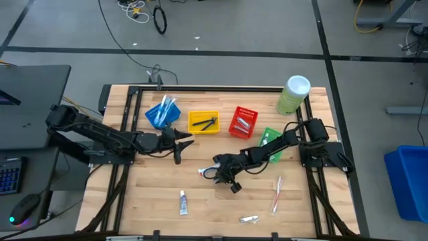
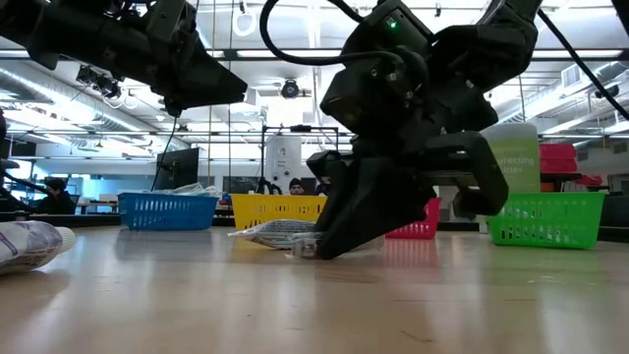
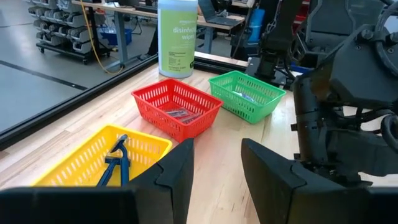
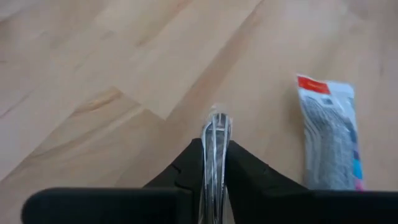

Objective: Pick & Place Travel size toiletries
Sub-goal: Put the silver nail cutter into the red bin

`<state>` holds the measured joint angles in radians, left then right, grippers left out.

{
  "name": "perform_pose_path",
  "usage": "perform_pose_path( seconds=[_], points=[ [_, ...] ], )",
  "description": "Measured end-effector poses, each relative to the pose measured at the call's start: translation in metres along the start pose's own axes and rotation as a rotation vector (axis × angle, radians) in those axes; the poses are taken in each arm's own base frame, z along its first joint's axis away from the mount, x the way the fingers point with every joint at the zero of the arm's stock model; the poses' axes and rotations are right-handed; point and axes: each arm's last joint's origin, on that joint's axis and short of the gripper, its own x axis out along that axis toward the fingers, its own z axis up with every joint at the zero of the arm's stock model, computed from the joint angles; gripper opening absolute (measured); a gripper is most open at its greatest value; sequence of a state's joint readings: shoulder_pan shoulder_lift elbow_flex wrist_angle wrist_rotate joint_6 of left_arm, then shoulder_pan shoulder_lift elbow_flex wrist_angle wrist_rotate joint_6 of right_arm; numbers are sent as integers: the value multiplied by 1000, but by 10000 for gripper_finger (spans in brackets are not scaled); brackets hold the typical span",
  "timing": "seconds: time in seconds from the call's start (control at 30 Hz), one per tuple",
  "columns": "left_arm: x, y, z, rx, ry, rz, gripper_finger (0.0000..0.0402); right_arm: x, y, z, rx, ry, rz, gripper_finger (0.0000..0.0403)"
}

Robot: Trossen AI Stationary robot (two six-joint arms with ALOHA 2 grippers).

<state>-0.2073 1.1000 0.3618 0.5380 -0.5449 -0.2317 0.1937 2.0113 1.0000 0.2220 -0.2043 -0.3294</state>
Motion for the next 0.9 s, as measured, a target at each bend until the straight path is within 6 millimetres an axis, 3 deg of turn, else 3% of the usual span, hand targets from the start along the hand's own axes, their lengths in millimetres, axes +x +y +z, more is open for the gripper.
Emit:
perform_pose_path(
  seconds=[0.2,0.53,0.7,0.9],
  points=[
    [0,0,-1,5,9,2,141,-24,-1,8,48,76,-65,59],
    [0,0,-1,8,13,4,141,-117,-11,37,72,220,-572,59],
    [0,0,-2,-23,16,5,141,-148,-33,34,282,180,-856,61],
    [0,1,-3,-32,24,7,141,-154,-65,8,541,166,-965,64]
  ],
)
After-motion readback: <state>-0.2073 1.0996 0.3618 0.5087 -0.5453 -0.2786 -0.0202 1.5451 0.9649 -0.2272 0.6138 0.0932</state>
